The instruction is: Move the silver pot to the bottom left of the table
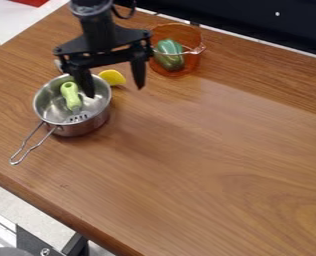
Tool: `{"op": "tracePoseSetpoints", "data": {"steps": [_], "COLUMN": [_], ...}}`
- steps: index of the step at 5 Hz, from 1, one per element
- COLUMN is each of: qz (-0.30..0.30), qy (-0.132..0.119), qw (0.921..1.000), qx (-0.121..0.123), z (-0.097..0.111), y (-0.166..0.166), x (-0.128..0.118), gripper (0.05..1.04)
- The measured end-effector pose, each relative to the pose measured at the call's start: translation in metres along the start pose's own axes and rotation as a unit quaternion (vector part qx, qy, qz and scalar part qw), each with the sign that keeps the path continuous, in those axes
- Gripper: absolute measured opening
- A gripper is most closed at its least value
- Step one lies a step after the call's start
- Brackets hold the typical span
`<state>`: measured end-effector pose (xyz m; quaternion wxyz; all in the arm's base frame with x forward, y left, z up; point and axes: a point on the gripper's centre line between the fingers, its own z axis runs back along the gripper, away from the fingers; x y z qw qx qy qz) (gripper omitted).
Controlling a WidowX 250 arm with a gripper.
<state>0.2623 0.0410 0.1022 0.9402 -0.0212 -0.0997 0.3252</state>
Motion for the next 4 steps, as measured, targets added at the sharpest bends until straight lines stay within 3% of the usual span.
{"op": "tracePoseSetpoints", "data": {"steps": [1, 3, 4], "qz": [-0.007, 0.0, 0.019], "qy": [0.024, 0.025, 0.026], "qw": [0.9996, 0.9992, 0.9988], "qx": [-0.012, -0.03, -0.036], "z": [-0.008, -0.016, -0.021], "y": [-0.035, -0.105, -0.131], "x": [-0.022, -0.049, -0.041], "gripper": [0.998, 0.998, 0.998]}}
